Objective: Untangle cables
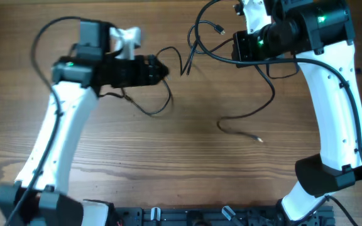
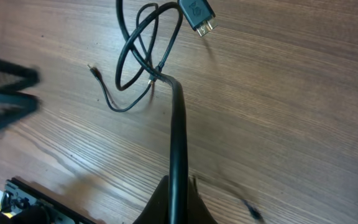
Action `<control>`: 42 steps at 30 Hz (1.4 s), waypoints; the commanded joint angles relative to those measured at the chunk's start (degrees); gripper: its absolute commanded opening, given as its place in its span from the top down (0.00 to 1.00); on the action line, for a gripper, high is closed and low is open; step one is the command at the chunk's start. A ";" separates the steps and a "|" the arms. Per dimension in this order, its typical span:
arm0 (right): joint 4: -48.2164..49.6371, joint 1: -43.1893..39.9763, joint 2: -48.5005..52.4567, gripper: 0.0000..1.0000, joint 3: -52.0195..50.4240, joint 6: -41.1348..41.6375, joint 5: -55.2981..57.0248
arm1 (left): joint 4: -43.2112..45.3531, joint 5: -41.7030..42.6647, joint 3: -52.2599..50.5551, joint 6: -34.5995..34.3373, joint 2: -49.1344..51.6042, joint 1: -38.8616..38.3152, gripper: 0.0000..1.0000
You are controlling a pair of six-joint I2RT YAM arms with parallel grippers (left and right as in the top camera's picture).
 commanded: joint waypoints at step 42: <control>4.98 0.09 10.80 0.96 0.13 0.79 -6.49 | 19.26 -6.93 0.55 -14.27 -33.07 7.21 0.96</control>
